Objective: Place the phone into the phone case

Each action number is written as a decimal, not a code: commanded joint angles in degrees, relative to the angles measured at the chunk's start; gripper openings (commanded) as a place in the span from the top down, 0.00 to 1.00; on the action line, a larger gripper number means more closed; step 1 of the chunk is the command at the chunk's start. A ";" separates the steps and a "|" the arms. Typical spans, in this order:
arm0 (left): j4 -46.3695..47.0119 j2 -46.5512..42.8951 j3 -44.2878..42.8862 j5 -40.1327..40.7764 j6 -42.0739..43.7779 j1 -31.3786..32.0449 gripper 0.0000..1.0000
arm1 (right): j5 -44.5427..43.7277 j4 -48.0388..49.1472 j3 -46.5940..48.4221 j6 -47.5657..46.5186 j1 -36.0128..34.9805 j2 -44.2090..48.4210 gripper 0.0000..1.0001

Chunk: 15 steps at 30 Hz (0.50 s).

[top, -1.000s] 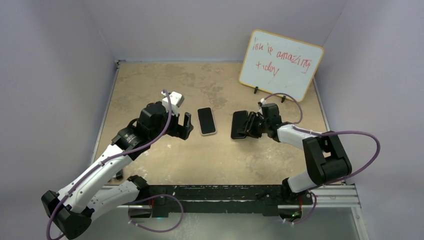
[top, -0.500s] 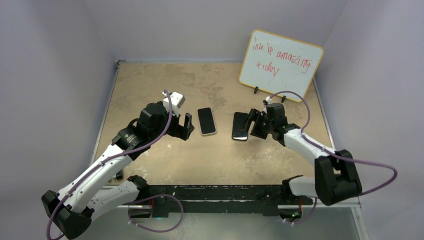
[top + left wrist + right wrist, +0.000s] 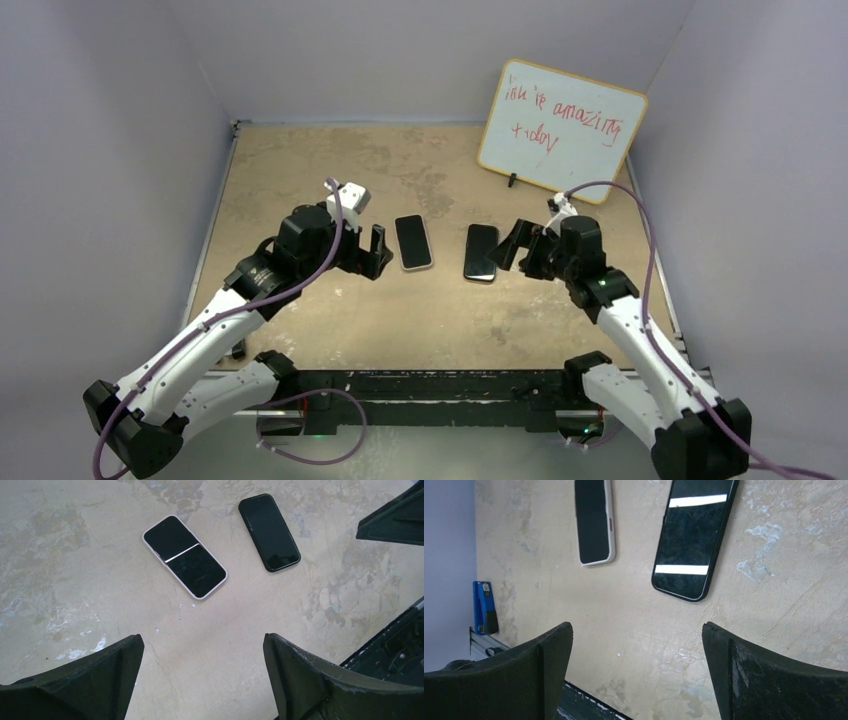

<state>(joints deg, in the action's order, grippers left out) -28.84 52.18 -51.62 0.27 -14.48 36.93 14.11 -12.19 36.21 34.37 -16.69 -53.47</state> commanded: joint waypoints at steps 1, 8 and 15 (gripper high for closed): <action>4.35 0.26 0.30 -1.90 -3.42 0.13 0.06 | 0.43 -3.81 1.79 -2.64 0.24 8.71 0.01; 8.56 0.43 0.57 0.92 -10.46 0.14 0.01 | -1.42 -7.19 3.43 -2.77 0.21 16.51 0.01; 11.46 -1.95 1.39 1.11 -12.87 0.05 0.00 | -1.01 -7.04 4.05 -1.60 0.22 21.33 0.01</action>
<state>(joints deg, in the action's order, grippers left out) -21.67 52.21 -50.41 1.15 -24.75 36.93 13.17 -18.26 37.52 32.93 -16.69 -33.93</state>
